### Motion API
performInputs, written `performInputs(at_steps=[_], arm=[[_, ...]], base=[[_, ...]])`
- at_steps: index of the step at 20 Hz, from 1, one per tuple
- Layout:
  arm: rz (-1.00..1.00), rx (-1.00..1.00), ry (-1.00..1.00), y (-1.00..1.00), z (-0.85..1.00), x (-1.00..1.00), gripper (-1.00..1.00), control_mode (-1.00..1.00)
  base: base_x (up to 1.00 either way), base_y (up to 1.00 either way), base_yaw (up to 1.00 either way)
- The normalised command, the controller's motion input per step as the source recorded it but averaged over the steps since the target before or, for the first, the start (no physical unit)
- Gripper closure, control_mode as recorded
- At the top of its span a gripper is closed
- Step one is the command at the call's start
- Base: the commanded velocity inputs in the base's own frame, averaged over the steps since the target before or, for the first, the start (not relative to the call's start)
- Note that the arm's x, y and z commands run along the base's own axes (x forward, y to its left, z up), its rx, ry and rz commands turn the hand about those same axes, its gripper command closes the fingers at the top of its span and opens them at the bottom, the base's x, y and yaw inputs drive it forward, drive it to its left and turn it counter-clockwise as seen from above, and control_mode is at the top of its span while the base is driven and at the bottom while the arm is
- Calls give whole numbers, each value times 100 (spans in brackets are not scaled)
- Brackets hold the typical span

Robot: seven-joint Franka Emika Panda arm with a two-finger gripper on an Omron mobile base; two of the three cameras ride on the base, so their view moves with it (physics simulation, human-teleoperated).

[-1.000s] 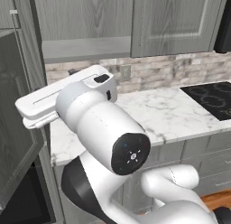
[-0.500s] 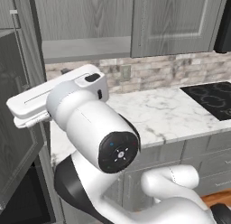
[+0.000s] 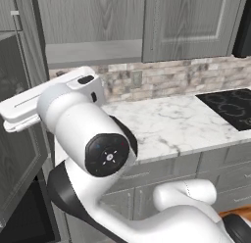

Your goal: Close all open cabinet doors.

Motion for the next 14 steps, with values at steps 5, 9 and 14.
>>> performInputs(at_steps=[5, 9, 14], arm=[[-6, -2, 0, 1, -1, 30, -100, -100], [-8, 0, 0, 0, 0, 28, -100, -100], [-8, 0, 0, 0, 0, 18, -100, -100]], base=[[0, 0, 0], [0, 0, 0], [0, 0, 0]])
